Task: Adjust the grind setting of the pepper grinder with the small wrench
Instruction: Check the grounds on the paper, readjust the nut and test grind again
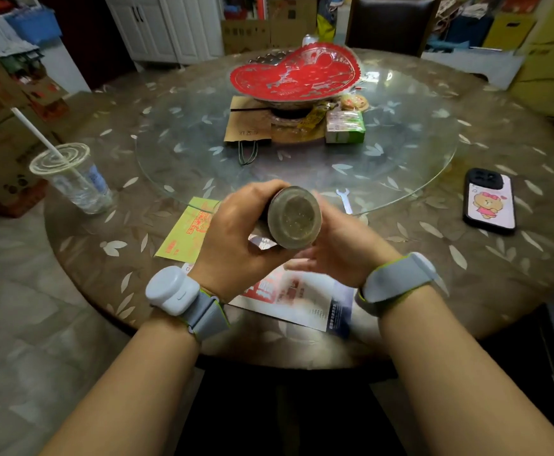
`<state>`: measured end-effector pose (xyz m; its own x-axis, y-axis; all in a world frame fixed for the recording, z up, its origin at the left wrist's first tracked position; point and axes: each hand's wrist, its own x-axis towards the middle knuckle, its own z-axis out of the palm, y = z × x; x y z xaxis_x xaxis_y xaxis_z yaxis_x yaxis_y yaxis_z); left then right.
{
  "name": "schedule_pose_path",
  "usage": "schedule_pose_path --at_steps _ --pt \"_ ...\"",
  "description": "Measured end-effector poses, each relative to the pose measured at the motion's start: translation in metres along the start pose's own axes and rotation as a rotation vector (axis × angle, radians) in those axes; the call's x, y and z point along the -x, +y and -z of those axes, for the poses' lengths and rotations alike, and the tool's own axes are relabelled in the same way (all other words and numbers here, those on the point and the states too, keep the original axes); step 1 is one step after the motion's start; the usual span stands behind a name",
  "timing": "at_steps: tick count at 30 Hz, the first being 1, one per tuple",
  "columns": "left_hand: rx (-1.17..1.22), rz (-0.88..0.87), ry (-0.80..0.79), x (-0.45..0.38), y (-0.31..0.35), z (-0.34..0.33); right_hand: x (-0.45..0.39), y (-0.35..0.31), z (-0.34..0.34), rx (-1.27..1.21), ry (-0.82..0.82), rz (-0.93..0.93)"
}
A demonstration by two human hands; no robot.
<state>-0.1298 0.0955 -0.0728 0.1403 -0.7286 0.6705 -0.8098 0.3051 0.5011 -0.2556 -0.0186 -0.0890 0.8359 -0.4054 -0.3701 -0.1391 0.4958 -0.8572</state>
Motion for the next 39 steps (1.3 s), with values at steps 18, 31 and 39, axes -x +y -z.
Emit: schedule_pose_path --at_steps 18,31,39 --pt "0.448 0.693 -0.152 0.015 -0.031 0.0 -0.019 -0.004 0.004 0.284 0.408 0.72" --pt "0.433 0.649 -0.274 0.011 -0.027 -0.028 -0.012 -0.013 -0.005 0.097 0.132 0.711" --pt "0.537 0.62 -0.251 -0.007 -0.016 -0.023 -0.018 -0.033 -0.024 0.194 0.116 0.699"
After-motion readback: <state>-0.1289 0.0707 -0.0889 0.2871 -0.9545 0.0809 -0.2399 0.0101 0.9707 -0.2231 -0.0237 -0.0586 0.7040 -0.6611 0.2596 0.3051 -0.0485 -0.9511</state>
